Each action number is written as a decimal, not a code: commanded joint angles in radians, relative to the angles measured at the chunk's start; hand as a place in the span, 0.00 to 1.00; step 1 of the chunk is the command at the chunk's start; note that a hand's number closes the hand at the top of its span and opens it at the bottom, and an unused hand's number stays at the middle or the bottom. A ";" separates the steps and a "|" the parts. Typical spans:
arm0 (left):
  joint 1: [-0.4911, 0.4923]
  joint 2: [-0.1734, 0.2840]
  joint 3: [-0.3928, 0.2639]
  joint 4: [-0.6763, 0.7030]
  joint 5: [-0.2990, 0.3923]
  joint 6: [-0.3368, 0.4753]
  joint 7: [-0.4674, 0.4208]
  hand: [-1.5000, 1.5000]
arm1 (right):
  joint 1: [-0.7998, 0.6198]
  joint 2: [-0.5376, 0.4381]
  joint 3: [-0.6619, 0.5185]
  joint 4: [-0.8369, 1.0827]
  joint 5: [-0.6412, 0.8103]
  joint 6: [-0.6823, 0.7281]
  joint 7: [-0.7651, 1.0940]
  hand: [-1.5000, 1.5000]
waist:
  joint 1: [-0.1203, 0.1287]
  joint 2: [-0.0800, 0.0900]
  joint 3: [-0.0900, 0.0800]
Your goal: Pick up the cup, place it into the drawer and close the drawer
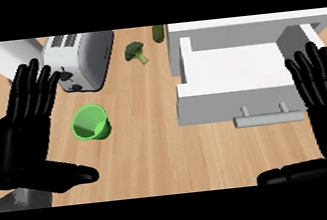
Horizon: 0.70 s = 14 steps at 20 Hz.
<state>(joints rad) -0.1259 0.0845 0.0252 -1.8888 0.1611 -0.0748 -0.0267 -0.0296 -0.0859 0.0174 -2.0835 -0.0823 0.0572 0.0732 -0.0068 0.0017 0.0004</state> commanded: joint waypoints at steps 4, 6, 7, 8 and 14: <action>-0.012 -0.015 0.034 0.090 0.090 -0.053 -0.035 0.00 | -0.019 -0.004 -0.029 -0.002 -0.053 0.021 0.057 0.00 | 0.006 -0.002 0.000; -0.178 0.019 0.085 0.170 0.113 -0.032 0.034 0.00 | -0.072 0.013 -0.001 0.031 -0.016 -0.006 0.066 0.00 | 0.004 -0.001 0.000; -0.096 -0.018 0.021 0.082 0.077 -0.002 0.055 0.00 | -0.029 0.015 0.011 -0.014 -0.006 0.003 0.070 0.00 | 0.006 -0.002 0.000; -0.057 -0.052 -0.015 0.114 0.035 -0.002 -0.022 0.00 | -0.096 0.039 0.038 0.047 0.020 -0.023 0.066 0.00 | 0.008 -0.002 0.000; -0.061 -0.029 0.015 0.074 0.059 0.010 0.037 0.00 | -0.007 0.013 -0.016 0.021 -0.035 0.043 0.011 0.00 | 0.006 -0.002 0.000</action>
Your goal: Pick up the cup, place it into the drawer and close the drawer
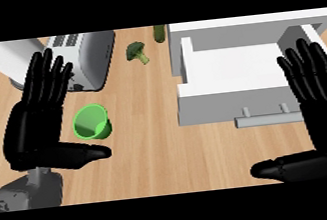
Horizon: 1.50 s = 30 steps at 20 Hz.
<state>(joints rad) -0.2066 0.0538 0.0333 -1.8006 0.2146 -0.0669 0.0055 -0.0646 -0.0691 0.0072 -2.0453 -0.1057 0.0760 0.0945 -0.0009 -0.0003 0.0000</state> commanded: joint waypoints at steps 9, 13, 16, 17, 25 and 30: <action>0.007 0.010 0.037 0.176 -0.019 -0.024 -0.109 0.00 | 0.074 0.000 0.003 -0.106 0.000 0.022 0.014 0.00 | -0.004 0.000 0.000; -0.005 0.003 0.015 0.112 -0.038 0.026 -0.009 0.00 | -0.007 0.015 0.013 -0.043 0.019 -0.004 0.044 0.00 | -0.001 0.000 0.000; 0.146 -0.010 0.003 0.112 -0.037 -0.022 -0.114 0.00 | -0.091 -0.004 -0.025 0.018 0.003 -0.006 0.058 0.00 | 0.004 0.000 0.000; 0.058 0.031 0.073 0.213 -0.010 -0.030 -0.106 0.00 | 0.047 0.021 0.017 -0.067 0.015 0.011 0.001 0.00 | -0.003 0.000 0.000; 0.083 0.017 0.079 0.367 -0.081 -0.013 -0.238 0.00 | -0.037 0.031 0.024 -0.030 0.034 -0.020 0.050 0.00 | -0.002 0.001 -0.001; 0.078 0.046 0.100 0.418 -0.071 -0.035 -0.246 0.00 | -0.016 0.004 -0.030 0.010 -0.001 0.021 -0.003 0.00 | 0.000 0.000 0.000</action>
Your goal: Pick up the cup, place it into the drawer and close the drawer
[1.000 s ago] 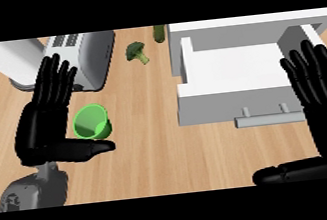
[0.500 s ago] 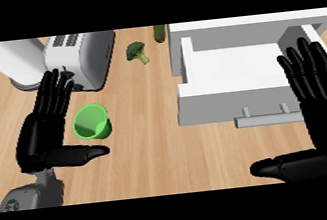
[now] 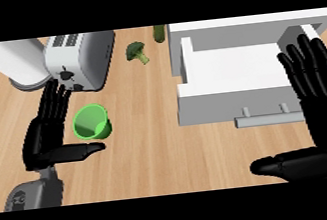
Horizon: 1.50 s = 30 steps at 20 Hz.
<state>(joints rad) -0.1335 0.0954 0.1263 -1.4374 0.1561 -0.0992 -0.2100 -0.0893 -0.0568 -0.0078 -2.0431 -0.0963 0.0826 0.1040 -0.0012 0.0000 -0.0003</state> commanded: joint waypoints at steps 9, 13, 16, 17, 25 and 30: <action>-0.035 0.003 0.022 0.289 -0.038 -0.028 -0.193 0.00 | -0.056 -0.027 -0.012 -0.035 -0.017 0.002 0.099 0.00 | 0.000 0.000 0.000; -0.062 0.036 0.040 0.381 -0.031 -0.069 -0.236 0.00 | 0.000 -0.040 -0.071 -0.028 -0.080 0.047 0.047 0.00 | -0.001 0.000 0.000; -0.116 0.053 0.075 0.603 -0.059 -0.082 -0.407 0.00 | -0.025 -0.003 -0.006 -0.030 -0.017 0.001 0.064 0.00 | -0.003 0.002 0.000; -0.200 0.031 0.080 0.661 -0.069 -0.030 -0.397 0.00 | -0.054 -0.005 -0.017 0.007 -0.007 -0.001 0.039 0.00 | -0.006 0.002 0.000; -0.177 0.096 0.109 0.710 -0.021 -0.105 -0.439 0.00 | -0.003 -0.020 -0.040 -0.019 -0.051 0.041 0.036 0.00 | -0.002 0.000 0.000; -0.233 0.083 0.099 0.825 -0.055 -0.059 -0.505 0.00 | -0.005 0.001 0.022 -0.009 0.011 0.029 0.031 0.00 | -0.003 0.001 0.000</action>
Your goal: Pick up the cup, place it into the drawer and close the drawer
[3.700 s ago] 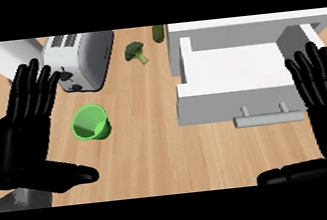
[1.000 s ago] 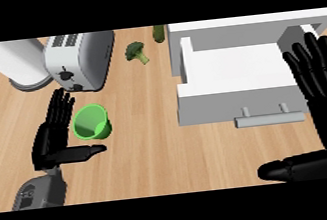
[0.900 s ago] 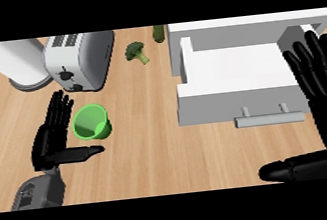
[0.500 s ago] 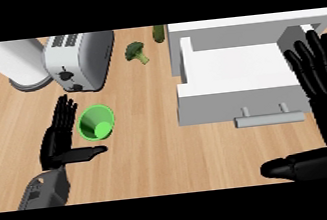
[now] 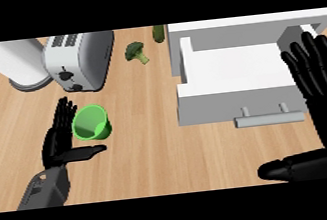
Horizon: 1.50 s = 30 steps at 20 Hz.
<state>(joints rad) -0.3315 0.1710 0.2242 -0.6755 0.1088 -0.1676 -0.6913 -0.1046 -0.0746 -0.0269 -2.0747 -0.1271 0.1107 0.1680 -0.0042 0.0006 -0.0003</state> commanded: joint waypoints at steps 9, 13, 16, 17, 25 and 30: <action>-0.133 0.061 0.029 0.305 -0.024 -0.060 -0.181 0.00 | -0.042 -0.030 -0.038 -0.103 -0.072 -0.005 0.131 0.00 | -0.006 0.001 -0.001; -0.134 0.034 0.027 0.291 -0.002 -0.085 -0.184 0.00 | 0.048 -0.014 -0.019 -0.072 -0.044 0.029 0.030 0.00 | -0.004 0.001 0.000; -0.201 0.053 0.050 0.431 -0.009 -0.116 -0.239 0.00 | 0.004 -0.003 -0.016 -0.017 -0.026 0.012 0.012 0.00 | -0.012 0.004 -0.001; -0.202 0.013 0.039 0.370 0.002 -0.090 -0.178 0.00 | -0.012 0.001 -0.004 -0.027 -0.022 -0.003 0.050 0.00 | -0.006 0.002 -0.001; -0.225 0.048 0.071 0.483 0.017 -0.195 -0.244 0.00 | 0.033 0.010 -0.001 -0.052 -0.032 0.011 0.013 0.00 | -0.020 0.007 -0.002; -0.231 -0.002 0.058 0.467 0.020 -0.243 -0.250 0.00 | -0.083 -0.027 -0.047 0.013 -0.051 0.005 0.061 0.00 | -0.017 0.008 -0.002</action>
<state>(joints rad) -0.5509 0.1916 0.2784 -0.2230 0.1225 -0.3381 -0.8801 -0.1398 -0.0801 -0.0407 -2.0765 -0.1504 0.1133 0.2027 -0.0170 0.0067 -0.0020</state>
